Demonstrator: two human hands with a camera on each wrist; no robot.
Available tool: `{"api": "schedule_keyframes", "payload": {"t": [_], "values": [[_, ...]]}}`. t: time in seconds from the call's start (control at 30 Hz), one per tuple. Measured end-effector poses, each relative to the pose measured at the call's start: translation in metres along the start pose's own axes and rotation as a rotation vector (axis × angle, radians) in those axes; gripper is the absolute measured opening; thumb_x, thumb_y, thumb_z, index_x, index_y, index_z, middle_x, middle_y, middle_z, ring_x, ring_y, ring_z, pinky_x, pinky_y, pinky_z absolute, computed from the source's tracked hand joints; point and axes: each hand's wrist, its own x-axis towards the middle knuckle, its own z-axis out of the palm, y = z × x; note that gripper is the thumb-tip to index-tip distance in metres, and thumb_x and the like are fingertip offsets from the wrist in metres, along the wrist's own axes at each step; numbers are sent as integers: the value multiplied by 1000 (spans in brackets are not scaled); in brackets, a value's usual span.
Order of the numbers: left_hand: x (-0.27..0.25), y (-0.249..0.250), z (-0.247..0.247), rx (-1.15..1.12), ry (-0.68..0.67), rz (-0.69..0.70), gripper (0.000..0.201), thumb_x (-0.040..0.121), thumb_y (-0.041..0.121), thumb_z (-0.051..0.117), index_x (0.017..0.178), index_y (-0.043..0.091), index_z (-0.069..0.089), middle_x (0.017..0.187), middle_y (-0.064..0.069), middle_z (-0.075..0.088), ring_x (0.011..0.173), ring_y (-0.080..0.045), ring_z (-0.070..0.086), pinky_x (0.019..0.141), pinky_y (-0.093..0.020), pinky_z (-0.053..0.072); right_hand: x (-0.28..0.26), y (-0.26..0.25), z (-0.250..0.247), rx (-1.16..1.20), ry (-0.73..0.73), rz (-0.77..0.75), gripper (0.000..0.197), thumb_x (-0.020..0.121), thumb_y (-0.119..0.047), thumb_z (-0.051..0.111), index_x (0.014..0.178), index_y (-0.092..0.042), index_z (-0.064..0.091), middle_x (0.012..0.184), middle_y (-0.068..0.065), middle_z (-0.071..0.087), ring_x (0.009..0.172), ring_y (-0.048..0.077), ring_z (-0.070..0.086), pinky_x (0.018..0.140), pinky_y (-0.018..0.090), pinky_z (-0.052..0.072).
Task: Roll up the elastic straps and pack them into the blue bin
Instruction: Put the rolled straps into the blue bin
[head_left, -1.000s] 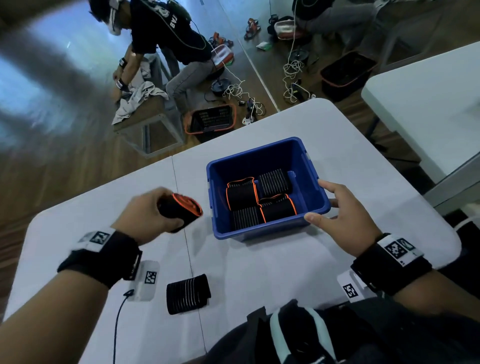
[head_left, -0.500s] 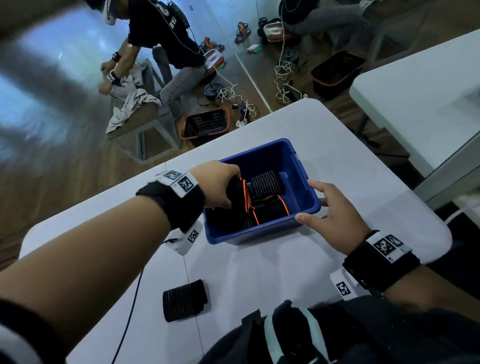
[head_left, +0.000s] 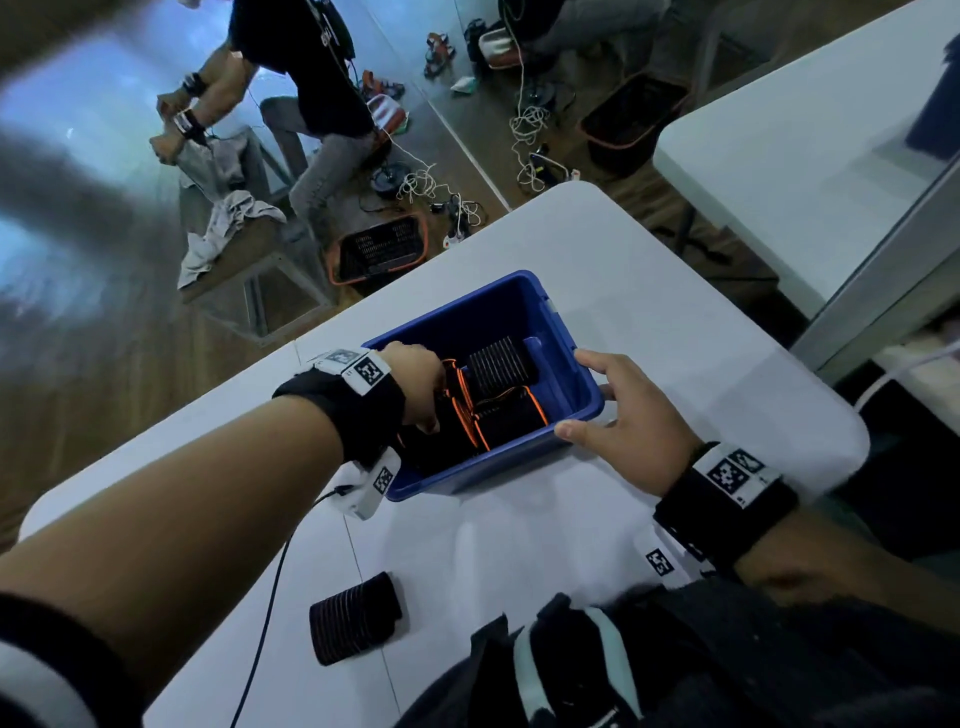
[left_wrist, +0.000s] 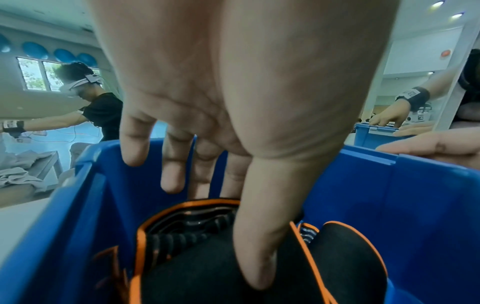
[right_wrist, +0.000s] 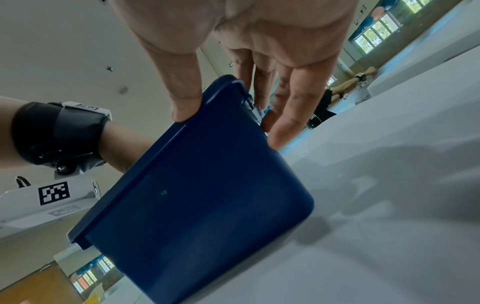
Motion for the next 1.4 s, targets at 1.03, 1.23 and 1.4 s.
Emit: {"api": "schedule_keyframes", "payload": {"t": [1.03, 1.23, 1.4], "values": [[-125, -45, 215, -709, -196, -203, 53, 69, 30, 87, 117, 31, 64, 110, 14, 59, 102, -10, 59, 88, -25, 50, 6, -6, 11, -43, -8, -9, 76, 81, -28, 80, 146, -25, 41, 143, -9, 47, 117, 12, 54, 94, 47, 55], [-127, -36, 222, -723, -189, -207, 51, 70, 27, 86, 116, 23, 65, 112, 7, 65, 96, -14, 62, 86, -28, 53, 8, -11, 22, -46, -45, -11, 76, 81, -30, 80, 146, -26, 40, 144, -7, 47, 118, 11, 53, 96, 48, 54], [-133, -32, 223, -713, -186, -214, 39, 68, 32, 83, 104, 22, 70, 95, 6, 70, 88, -13, 67, 80, -30, 57, 10, -14, 29, -40, -69, -18, 76, 82, -30, 79, 146, -26, 39, 144, -10, 45, 118, 10, 53, 97, 47, 53]]}}
